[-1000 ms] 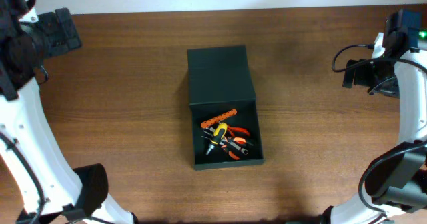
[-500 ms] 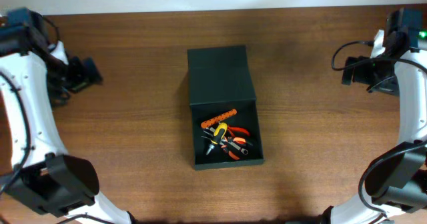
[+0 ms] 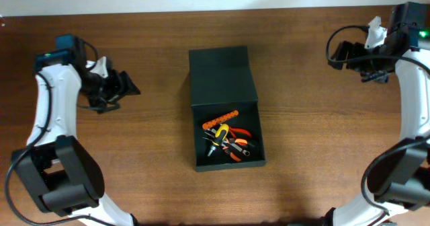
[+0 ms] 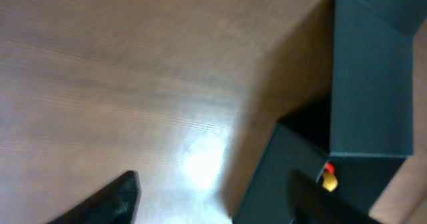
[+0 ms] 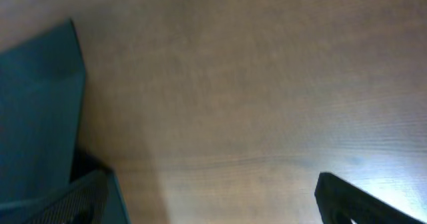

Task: Pack container
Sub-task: 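Move both grippers to the box lid's left and right edges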

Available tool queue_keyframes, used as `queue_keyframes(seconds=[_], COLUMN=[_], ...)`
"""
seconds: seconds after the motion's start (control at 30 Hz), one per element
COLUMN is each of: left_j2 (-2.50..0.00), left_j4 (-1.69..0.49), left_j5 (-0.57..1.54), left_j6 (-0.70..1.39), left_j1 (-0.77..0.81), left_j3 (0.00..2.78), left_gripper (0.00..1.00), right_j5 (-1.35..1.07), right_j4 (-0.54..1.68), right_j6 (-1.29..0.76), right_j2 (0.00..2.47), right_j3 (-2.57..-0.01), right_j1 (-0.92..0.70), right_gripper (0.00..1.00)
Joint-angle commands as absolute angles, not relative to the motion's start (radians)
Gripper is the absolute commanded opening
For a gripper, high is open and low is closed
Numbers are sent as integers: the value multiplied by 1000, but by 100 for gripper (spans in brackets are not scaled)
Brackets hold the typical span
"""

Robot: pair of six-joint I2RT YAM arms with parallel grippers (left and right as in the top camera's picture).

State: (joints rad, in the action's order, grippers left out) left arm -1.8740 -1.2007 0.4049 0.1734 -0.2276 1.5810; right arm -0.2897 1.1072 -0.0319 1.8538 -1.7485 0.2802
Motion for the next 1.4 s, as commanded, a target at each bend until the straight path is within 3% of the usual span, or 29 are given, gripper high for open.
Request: queue_keyframes(seconds=[0.0, 0.03, 0.07, 0.13, 0.17, 0.2, 0.27, 0.53, 0.9, 1.37], left_j2=[-1877, -1878, -1879, -1882, -1883, -1884, -1885, -1917, -2098, -2115], left_j4=[-1110, -1074, -1044, -988, -957, -937, -885, -718, -718, -727], left_j5=[441, 441, 441, 441, 440, 440, 440, 273, 484, 526], left_j6=[171, 171, 171, 171, 171, 171, 172, 349, 338, 314], left_j1=[-176, -163, -152, -129, -114, -104, -75, 29, 35, 35], left_j3=[1535, 1525, 1518, 1509, 1504, 1503, 1502, 1502, 1502, 1502], left_gripper=[44, 36, 29, 21, 11, 2, 2, 2, 2, 2], right_j5=[-413, -442, -467, -498, -508, -509, -514, -551, -550, -559], right_j4=[1070, 1064, 1058, 1054, 1053, 1053, 1052, 977, 945, 883], right_j6=[-42, -42, -42, -43, -43, -43, -43, -43, -42, -88], right_j2=[1930, 1946, 1964, 1998, 2017, 2030, 2064, 2160, 2166, 2167], right_j3=[-1749, -1749, -1749, -1749, -1749, -1749, -1749, -1749, -1749, -1676], right_j1=[280, 280, 279, 274, 270, 266, 253, 154, 45, 31], right_gripper=[99, 100, 91, 57, 41, 31, 6, 4, 4, 4])
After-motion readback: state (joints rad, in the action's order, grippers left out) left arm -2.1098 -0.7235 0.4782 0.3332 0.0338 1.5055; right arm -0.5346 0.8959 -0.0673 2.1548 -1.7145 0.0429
